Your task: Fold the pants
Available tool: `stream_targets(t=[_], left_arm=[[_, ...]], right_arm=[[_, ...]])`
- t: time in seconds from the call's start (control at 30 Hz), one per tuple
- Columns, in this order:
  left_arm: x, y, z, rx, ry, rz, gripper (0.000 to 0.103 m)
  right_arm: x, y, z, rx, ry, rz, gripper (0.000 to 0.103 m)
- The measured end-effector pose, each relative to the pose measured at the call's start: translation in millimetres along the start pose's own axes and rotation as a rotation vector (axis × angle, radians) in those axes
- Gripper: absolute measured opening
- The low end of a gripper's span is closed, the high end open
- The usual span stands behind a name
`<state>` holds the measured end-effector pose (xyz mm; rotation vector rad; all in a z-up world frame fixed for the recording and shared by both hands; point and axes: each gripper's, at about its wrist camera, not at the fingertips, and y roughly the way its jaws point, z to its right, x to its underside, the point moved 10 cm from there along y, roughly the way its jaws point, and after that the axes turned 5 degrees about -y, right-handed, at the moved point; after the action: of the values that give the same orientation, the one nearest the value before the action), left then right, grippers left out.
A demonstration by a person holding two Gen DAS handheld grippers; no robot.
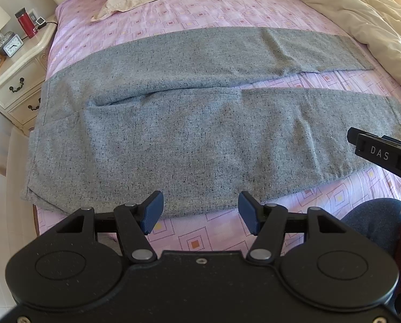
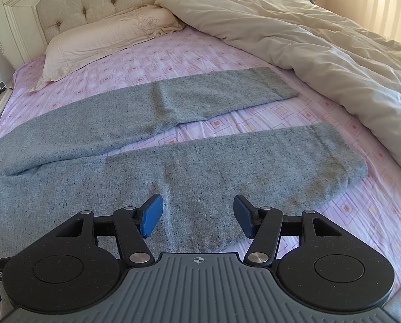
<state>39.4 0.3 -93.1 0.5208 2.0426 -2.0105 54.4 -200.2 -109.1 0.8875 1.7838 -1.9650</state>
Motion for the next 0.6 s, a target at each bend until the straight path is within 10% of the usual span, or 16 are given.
stream_targets(t=[0.6], left_arm=[[-7.5,-1.1,0.9,0.038,-0.033,0.062,0.064]], right_arm=[[-0.2,0.5,-0.6,-0.001,0.000,-0.002,0.057]])
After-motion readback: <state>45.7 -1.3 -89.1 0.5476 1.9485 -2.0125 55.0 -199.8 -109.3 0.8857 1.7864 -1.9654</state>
